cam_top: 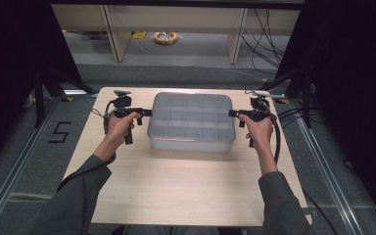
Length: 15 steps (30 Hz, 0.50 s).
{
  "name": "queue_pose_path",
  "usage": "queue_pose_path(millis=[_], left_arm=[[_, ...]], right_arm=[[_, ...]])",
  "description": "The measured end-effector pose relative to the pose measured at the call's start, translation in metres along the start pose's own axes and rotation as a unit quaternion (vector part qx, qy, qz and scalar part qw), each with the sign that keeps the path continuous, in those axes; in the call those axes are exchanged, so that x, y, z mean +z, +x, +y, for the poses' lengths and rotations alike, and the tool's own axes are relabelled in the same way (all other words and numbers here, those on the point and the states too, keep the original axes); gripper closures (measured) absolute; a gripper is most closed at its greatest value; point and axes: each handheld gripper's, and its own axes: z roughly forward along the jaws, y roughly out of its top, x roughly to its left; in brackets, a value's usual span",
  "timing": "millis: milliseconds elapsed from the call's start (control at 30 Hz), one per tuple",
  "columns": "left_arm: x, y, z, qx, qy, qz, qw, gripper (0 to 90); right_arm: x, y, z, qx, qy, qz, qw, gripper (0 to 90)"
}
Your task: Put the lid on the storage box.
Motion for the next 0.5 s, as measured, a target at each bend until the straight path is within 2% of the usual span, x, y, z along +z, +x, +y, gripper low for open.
queue_pose_path(millis=[33, 67, 100, 133, 167, 200, 233, 267, 500], left_arm=[[-0.004, 0.0, -0.002, 0.005, 0.002, -0.002, 1.0, 51.2], [-0.006, -0.001, -0.003, 0.007, 0.001, -0.005, 1.0, 50.8], [-0.008, -0.002, -0.004, 0.013, 0.0, -0.007, 0.9999, 50.2], [-0.012, -0.003, -0.005, 0.021, 0.002, -0.008, 0.9997, 49.8], [-0.014, -0.004, -0.007, 0.022, -0.002, -0.011, 0.9997, 49.4], [-0.017, -0.004, -0.008, 0.027, -0.001, -0.012, 0.9996, 49.1], [-0.019, -0.005, -0.01, 0.029, -0.001, -0.012, 0.9995, 48.7], [-0.02, -0.006, -0.011, 0.029, -0.004, -0.013, 0.9995, 47.8], [-0.034, -0.009, -0.025, 0.046, -0.005, -0.025, 0.9986, 44.7]], right_arm=[[-0.002, 0.001, -0.001, 0.002, 0.004, -0.003, 1.0, 35.1], [-0.006, 0.004, -0.004, 0.007, 0.007, 0.006, 0.9999, 35.0], [-0.009, 0.008, -0.005, 0.028, 0.018, 0.008, 0.9994, 34.9], [-0.009, 0.003, -0.007, -0.009, 0.0, 0.013, 0.9999, 34.9], [-0.012, 0.01, -0.009, 0.022, 0.011, 0.012, 0.9996, 34.6], [-0.012, 0.007, -0.01, -0.012, 0.001, 0.016, 0.9998, 34.6], [-0.014, 0.011, -0.012, 0.001, 0.003, 0.017, 0.9999, 34.6], [-0.015, 0.01, -0.012, -0.015, -0.001, 0.026, 0.9996, 34.6], [-0.023, 0.019, -0.021, -0.034, -0.004, 0.033, 0.9989, 34.0]])
